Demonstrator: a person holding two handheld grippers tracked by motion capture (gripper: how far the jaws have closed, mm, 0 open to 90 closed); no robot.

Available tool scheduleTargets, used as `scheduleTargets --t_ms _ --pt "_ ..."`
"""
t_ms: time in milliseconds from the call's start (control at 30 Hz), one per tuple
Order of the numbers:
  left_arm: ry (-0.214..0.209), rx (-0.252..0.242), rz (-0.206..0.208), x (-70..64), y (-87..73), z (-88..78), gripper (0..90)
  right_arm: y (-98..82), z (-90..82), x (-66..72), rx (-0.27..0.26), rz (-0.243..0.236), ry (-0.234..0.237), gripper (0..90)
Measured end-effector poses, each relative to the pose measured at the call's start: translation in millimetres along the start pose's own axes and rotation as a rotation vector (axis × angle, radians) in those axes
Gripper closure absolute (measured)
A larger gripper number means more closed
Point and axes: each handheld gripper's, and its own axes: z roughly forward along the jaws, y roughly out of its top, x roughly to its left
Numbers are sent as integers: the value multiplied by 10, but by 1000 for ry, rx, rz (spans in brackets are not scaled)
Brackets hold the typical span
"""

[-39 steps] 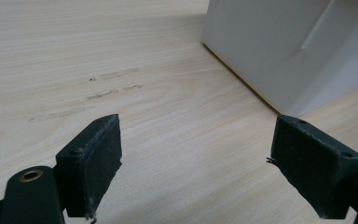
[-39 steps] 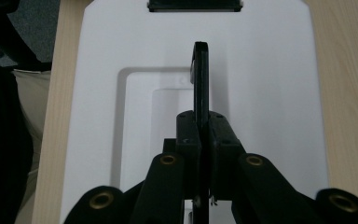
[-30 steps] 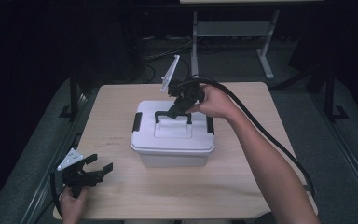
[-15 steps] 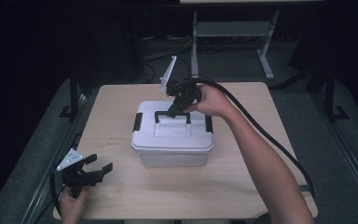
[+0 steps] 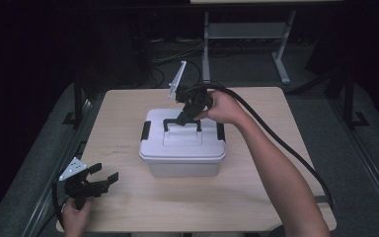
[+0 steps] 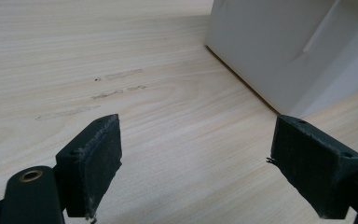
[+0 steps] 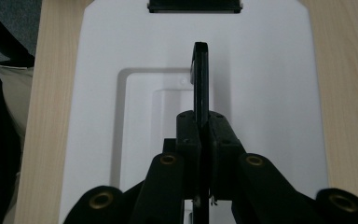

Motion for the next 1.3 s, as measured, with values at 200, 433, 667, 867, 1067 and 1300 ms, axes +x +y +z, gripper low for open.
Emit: scheduleTargets --t_ms 200,433,667,867,1067,1300 --pt "0 -2 0 -1 -1 0 155 -18 23 9 16 6 14 844" --pt "1 -1 1 -1 1 2 155 -53 34 -14 -9 12 12 843" --pt "0 0 -1 3 1 2 155 -57 39 -45 -19 20 18 842" --pt "1 -2 -3 7 1 -1 155 -54 44 -54 -30 28 18 842" --pt "2 1 -2 13 1 2 155 -56 40 -63 -36 29 27 843" --pt "2 0 -1 11 2 4 155 -69 -17 -85 -62 35 30 843"
